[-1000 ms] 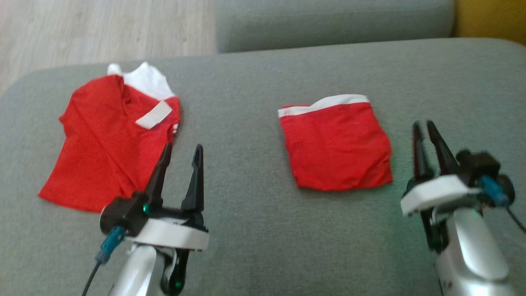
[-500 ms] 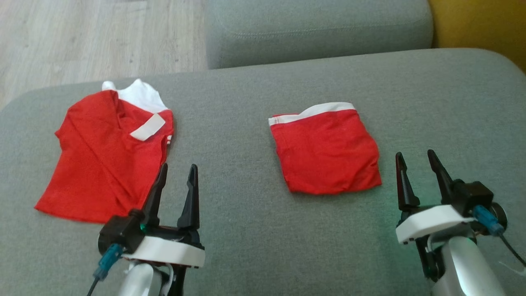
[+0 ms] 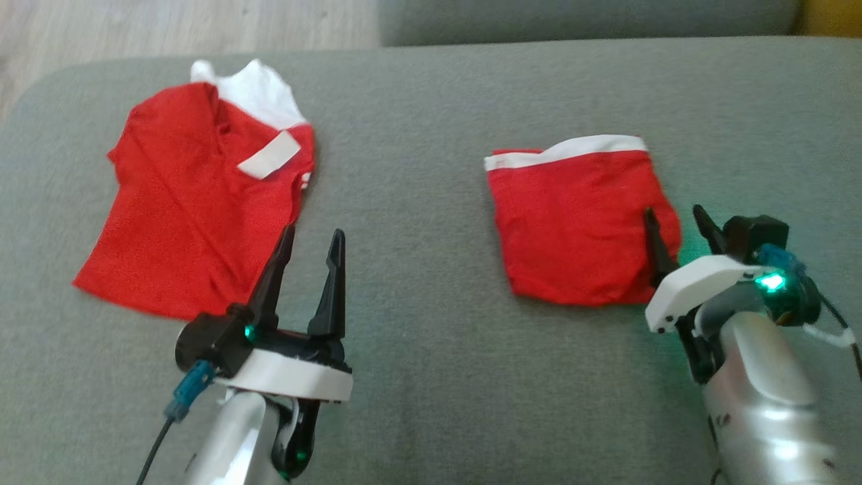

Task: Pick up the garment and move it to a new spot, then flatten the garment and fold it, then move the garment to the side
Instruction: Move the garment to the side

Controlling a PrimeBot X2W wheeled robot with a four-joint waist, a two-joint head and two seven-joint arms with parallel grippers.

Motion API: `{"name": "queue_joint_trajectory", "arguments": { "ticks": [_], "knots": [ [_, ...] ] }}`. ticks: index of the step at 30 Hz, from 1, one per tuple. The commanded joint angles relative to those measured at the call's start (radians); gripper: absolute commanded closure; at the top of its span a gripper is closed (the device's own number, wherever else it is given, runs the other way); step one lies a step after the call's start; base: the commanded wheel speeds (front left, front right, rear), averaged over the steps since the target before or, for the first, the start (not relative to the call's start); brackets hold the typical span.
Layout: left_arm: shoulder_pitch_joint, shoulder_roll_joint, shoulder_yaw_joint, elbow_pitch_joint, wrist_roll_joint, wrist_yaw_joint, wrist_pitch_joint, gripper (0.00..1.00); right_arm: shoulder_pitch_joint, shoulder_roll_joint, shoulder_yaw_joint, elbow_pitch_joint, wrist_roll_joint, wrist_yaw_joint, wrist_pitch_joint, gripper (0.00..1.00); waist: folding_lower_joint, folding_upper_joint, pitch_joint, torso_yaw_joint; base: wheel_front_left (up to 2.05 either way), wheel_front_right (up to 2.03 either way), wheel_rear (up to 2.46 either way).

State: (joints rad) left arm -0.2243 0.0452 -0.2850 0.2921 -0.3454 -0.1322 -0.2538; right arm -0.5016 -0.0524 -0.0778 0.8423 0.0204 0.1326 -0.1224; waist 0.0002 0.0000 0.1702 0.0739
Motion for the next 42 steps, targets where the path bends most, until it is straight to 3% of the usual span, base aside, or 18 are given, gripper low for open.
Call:
{"name": "queue_joint_trajectory", "arguments": {
  "ticks": [1,6,11,12,13,20,28,42],
  "knots": [
    [-0.04,0.005,0.028,-0.033,-0.009,0.002,-0.008,0.0,-0.04,0.0,0.007,0.0,-0.02,-0.002,0.007,0.0,-0.0002,0.0,0.024,0.024,0.0,0.0,0.0],
    [-0.052,0.005,0.015,-0.035,-0.015,0.002,-0.008,0.0,-0.1,0.001,-0.036,0.125,-0.051,-0.002,0.025,0.0,-0.0002,0.0,0.042,0.047,0.0,0.0,0.0],
    [-0.058,0.005,0.02,-0.035,-0.015,0.002,-0.008,0.0,-0.126,0.002,0.008,0.219,-0.104,-0.002,0.02,0.0,-0.0002,0.0,0.047,0.051,0.0,0.0,0.0],
    [-0.058,0.005,0.023,-0.034,-0.014,0.002,-0.008,0.0,-0.131,0.002,0.016,0.234,-0.112,-0.002,0.017,0.31,-0.0002,0.0,0.046,0.049,0.0,0.0,0.0],
    [-0.058,0.005,0.024,-0.033,-0.013,0.002,-0.008,0.0,-0.137,0.002,0.021,0.246,-0.117,-0.002,0.011,1.0,-0.0002,0.0,0.044,0.046,0.0,0.0,0.0],
    [-0.053,0.005,0.031,-0.025,-0.014,0.002,-0.008,0.0,-0.174,-0.02,0.023,0.275,-0.165,-0.002,-0.051,1.0,-0.0002,0.0,0.011,0.028,0.0,0.0,0.0],
    [-0.032,0.005,0.045,-0.031,-0.02,0.003,-0.008,0.0,-0.235,-0.108,0.113,0.282,-0.251,-0.002,-0.079,1.0,-0.0002,0.0,-0.021,-0.006,0.0,0.0,0.0],
    [-0.069,0.005,0.035,-0.057,-0.018,0.003,-0.008,0.0,-0.328,-0.467,0.227,0.369,-0.293,-0.002,-0.006,1.0,-0.0002,0.0,0.066,0.001,0.0,0.0,0.0]
  ]
}}
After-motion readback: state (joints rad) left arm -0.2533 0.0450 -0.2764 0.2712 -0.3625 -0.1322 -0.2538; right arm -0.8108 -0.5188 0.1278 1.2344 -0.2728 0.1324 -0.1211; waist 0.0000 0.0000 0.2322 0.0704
